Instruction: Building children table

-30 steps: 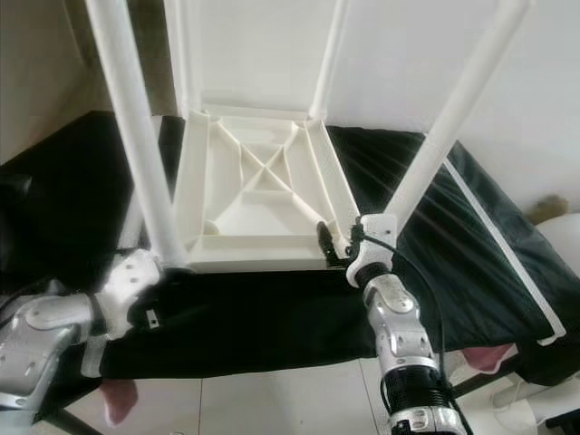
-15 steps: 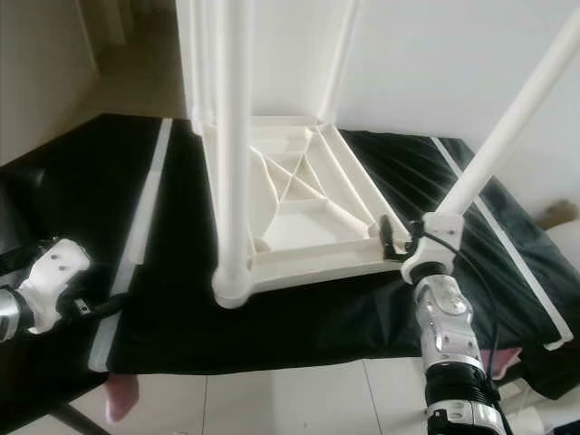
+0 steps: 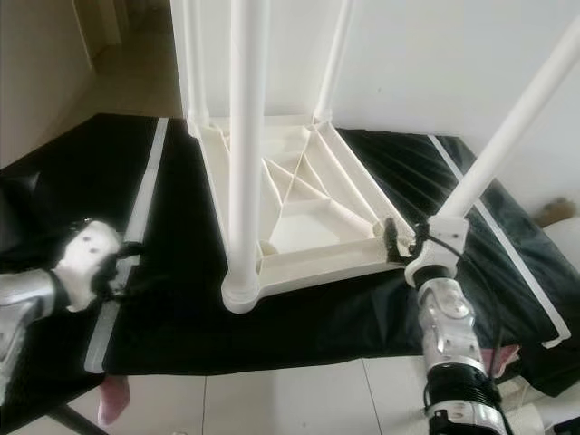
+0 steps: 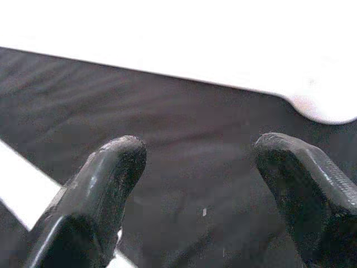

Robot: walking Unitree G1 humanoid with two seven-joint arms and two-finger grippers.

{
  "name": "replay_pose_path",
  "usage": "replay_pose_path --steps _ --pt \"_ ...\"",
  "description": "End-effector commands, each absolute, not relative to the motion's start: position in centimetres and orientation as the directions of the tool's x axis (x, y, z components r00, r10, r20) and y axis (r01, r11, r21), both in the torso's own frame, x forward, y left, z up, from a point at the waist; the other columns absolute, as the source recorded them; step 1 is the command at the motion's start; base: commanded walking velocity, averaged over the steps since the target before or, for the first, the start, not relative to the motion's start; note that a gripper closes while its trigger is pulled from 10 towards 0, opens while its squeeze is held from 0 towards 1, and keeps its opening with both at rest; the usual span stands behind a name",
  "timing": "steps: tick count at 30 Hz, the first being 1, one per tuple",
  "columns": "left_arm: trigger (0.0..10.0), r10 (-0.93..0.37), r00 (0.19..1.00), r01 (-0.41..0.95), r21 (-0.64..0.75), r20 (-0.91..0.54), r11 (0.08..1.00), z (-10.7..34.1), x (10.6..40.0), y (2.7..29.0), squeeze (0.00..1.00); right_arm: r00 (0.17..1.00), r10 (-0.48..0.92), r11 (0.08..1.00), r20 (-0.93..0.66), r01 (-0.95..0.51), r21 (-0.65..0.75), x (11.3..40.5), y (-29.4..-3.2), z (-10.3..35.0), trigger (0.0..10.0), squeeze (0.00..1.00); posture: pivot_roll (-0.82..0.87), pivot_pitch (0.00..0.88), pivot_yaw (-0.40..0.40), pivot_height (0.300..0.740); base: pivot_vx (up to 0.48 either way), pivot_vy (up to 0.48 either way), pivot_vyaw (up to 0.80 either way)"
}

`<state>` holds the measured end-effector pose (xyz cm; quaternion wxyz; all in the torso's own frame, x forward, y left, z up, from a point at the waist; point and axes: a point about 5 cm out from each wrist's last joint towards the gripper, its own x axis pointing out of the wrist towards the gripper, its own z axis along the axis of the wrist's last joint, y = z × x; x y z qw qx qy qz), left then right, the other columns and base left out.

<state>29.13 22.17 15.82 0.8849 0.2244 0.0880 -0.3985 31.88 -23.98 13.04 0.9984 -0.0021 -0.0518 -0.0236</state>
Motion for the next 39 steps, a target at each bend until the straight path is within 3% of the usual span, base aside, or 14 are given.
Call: replay_pose_path --steps 1,4,7,14,20,22,23,30,36,38,39 --pt "10.0 -0.643 0.701 0.712 0.344 -0.308 0.612 15.8 29.1 21.7 0.0 0.995 -0.023 1.0 0.092 0.024 -0.01 32.0 -23.7 12.8 10.0 0.0 0.15 0.0 -0.103 0.74 0.0 0.0 0.0" --pt "10.0 -0.655 0.689 0.724 0.336 -0.309 0.602 15.8 28.9 21.5 0.0 0.996 -0.012 1.0 0.09 0.013 -0.01 32.0 -23.6 12.8 10.0 0.0 0.15 0.0 -0.105 0.74 0.0 0.0 0.0" --pt "10.0 -0.733 0.603 0.797 0.276 -0.316 0.537 15.4 27.5 20.1 0.0 0.994 0.082 0.997 0.073 -0.081 -0.015 31.9 -22.3 12.4 10.0 0.0 0.15 0.0 -0.111 0.74 0.0 0.0 0.0" --pt "10.0 -0.822 0.489 0.871 0.216 -0.292 0.441 15.1 26.0 17.0 0.0 0.98 0.194 0.981 0.046 -0.193 -0.022 31.6 -20.6 11.9 10.0 0.0 0.15 0.0 -0.121 0.74 0.0 0.0 0.0" --pt "10.0 -0.843 0.476 0.878 0.195 -0.252 0.438 15.4 25.9 15.9 0.0 0.961 0.274 0.962 0.034 -0.273 -0.022 31.4 -19.5 11.8 10.0 0.0 0.16 0.0 -0.127 0.74 0.0 0.0 0.0" --pt "10.0 -0.846 0.475 0.878 0.194 -0.245 0.437 15.5 25.9 15.7 0.0 0.941 0.338 0.941 0.022 -0.338 -0.021 31.2 -18.8 11.7 10.0 0.0 0.16 0.0 -0.128 0.74 0.0 0.0 0.0" --pt "10.0 -0.846 0.475 0.878 0.196 -0.242 0.437 15.5 25.8 15.3 0.0 0.892 0.453 0.891 -0.004 -0.453 -0.034 30.6 -17.6 11.7 10.0 0.0 0.16 0.0 -0.132 0.74 0.0 0.0 0.0" --pt "10.0 -0.83 0.516 0.855 0.195 -0.214 0.481 15.2 26.2 14.1 0.0 0.837 0.546 0.835 -0.031 -0.547 -0.063 30.6 -16.8 12.1 10.0 0.0 0.16 0.0 -0.143 0.74 0.0 0.0 0.0" --pt "10.0 -0.85 0.476 0.879 0.152 -0.226 0.452 15.0 25.3 13.9 0.0 0.811 0.583 0.809 -0.051 -0.586 -0.054 30.1 -16.8 12.2 10.0 0.0 0.16 0.0 -0.15 0.74 0.0 0.0 0.0" --pt "10.0 -0.884 0.396 0.918 0.106 -0.249 0.382 14.6 23.8 13.4 0.0 0.805 0.589 0.804 -0.069 -0.593 -0.056 29.7 -17.1 12.0 10.0 0.0 0.16 0.0 -0.152 0.74 0.0 0.0 0.0" --pt "10.0 -0.884 0.396 0.918 0.106 -0.249 0.382 14.6 23.8 13.4 0.0 0.805 0.589 0.804 -0.069 -0.593 -0.056 29.7 -17.1 12.0 10.0 0.0 0.16 0.0 -0.152 0.74 0.0 0.0 0.0"
